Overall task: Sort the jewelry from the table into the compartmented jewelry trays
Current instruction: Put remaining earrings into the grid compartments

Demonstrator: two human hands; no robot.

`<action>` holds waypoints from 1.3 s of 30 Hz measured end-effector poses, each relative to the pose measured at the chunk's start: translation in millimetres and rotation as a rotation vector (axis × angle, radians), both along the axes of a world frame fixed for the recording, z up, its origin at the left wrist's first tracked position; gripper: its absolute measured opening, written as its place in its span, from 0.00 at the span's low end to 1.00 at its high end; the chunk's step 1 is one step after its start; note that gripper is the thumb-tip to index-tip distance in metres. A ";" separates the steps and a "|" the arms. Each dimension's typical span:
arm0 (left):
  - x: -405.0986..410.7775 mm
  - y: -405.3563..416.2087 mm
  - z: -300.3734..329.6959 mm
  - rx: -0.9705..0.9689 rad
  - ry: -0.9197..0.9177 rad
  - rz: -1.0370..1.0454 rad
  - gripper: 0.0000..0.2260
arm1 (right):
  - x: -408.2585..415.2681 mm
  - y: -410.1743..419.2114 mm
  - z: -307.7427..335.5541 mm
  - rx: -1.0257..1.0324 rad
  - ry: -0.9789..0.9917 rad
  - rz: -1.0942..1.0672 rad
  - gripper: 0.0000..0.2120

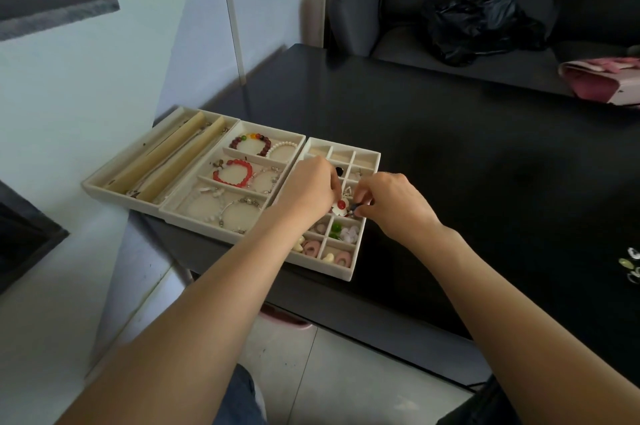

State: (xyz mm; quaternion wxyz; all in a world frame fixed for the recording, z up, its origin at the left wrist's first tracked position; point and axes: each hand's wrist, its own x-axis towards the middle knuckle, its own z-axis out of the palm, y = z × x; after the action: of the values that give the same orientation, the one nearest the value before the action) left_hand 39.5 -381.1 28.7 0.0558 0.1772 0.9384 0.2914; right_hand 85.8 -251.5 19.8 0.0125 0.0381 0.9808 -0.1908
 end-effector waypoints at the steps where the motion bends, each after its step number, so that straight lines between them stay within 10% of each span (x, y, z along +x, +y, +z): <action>1: 0.4 0.5 -1.5 -0.004 0.009 -0.003 0.08 | 0.1 -0.6 -0.3 0.027 0.006 0.009 0.07; 13: -2.5 3.4 -15.9 -0.092 0.058 0.013 0.06 | 0.6 -5.0 4.5 0.327 0.024 0.107 0.12; 29: 1.4 1.0 -13.5 0.002 0.087 -0.087 0.03 | 0.0 -3.1 3.0 0.202 -0.032 0.089 0.09; 39: 13.8 -22.6 -1.3 -0.369 0.320 -0.301 0.14 | -0.1 -0.6 5.1 0.191 -0.043 0.086 0.09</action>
State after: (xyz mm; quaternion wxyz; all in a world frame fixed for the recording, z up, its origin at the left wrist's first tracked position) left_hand 53.3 -403.7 27.4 -0.0191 0.3453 0.9355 0.0725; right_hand 85.7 -252.1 24.9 0.0382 0.0010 0.9948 -0.0949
